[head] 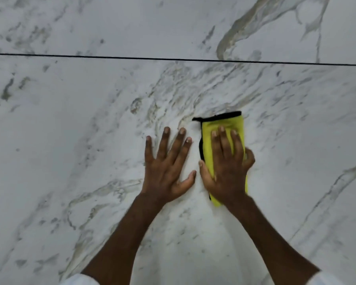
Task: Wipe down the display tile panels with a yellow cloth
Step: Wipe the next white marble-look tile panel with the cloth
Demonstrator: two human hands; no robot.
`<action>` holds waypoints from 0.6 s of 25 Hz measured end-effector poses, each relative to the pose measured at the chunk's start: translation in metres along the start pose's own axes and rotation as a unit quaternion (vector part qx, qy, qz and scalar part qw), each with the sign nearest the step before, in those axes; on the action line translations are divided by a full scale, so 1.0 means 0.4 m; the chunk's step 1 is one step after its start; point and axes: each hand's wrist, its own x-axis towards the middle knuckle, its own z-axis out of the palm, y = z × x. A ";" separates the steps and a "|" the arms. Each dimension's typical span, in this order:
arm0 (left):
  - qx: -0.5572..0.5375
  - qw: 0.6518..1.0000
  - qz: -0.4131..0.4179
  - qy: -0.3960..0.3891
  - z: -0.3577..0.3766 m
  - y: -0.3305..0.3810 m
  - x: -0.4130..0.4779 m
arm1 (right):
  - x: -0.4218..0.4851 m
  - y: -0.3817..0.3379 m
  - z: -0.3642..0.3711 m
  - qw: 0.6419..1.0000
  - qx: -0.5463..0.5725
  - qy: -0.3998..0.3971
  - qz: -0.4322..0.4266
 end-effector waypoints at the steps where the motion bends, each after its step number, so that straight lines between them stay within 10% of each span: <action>1: 0.013 1.000 -0.001 0.003 0.011 0.004 -0.005 | -0.009 0.008 0.000 1.000 0.001 -0.007 -0.015; 8: 0.003 1.000 -0.009 0.005 0.014 0.000 -0.012 | 0.344 0.040 -0.010 0.999 0.017 0.025 0.026; 15: -0.015 0.999 -0.040 0.006 0.004 0.036 -0.067 | -0.138 0.025 0.013 0.999 0.030 -0.007 0.021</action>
